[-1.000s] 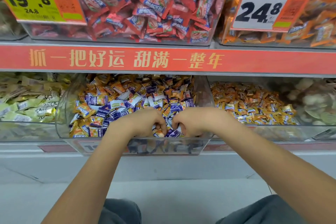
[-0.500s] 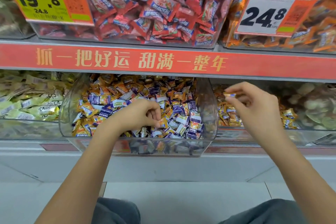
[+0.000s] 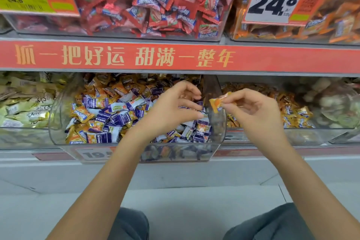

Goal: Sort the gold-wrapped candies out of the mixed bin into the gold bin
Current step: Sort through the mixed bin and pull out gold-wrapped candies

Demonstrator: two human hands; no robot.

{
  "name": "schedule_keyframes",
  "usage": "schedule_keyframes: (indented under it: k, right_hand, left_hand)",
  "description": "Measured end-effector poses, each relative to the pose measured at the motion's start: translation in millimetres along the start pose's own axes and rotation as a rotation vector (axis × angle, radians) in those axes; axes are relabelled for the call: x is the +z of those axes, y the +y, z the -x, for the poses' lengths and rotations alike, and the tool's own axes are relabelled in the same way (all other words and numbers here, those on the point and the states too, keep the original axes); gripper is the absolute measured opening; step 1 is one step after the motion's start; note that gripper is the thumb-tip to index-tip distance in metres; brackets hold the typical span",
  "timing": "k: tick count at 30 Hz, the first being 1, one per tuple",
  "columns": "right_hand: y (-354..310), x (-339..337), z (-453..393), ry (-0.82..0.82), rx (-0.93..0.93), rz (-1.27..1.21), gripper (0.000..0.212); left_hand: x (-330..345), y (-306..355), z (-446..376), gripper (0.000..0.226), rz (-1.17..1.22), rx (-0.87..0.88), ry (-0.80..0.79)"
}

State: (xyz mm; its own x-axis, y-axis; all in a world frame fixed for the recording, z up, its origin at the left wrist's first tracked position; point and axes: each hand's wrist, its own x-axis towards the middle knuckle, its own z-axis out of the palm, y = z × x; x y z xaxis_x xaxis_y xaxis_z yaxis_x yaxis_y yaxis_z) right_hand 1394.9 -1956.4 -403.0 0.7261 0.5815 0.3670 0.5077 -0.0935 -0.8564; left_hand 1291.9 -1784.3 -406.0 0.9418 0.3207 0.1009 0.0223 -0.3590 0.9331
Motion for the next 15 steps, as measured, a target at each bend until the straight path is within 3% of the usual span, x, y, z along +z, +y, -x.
schedule_keyframes:
  k: [4,6,8,11,15]
  right_hand:
    - [18.3,-21.8,-2.2,0.198,-0.018,0.448,0.029]
    - [14.5,-20.5,-2.0,0.183,-0.216,0.505,0.026]
    - [-4.1,-0.3,-6.5,-0.147,-0.377,0.432,0.026]
    - [-20.9,56.2,-25.3,-0.822,-0.270,0.503,0.021]
    - [-0.4,106.9,-45.8,-1.326,-0.204,0.640,0.029]
  left_hand:
    - [-44.0,-30.7,10.0,0.030,-0.500,-0.084,-0.338]
    - [-48.6,-41.0,14.6,0.027,-0.622,-0.090,-0.475]
    - [-48.1,-44.5,14.0,0.028,-0.682,-0.075,-0.488]
    - [-52.9,-49.8,12.0,0.031,-0.837,-0.072,-0.444]
    - [-61.5,-55.9,14.3,0.029,-0.932,-0.091,-0.436]
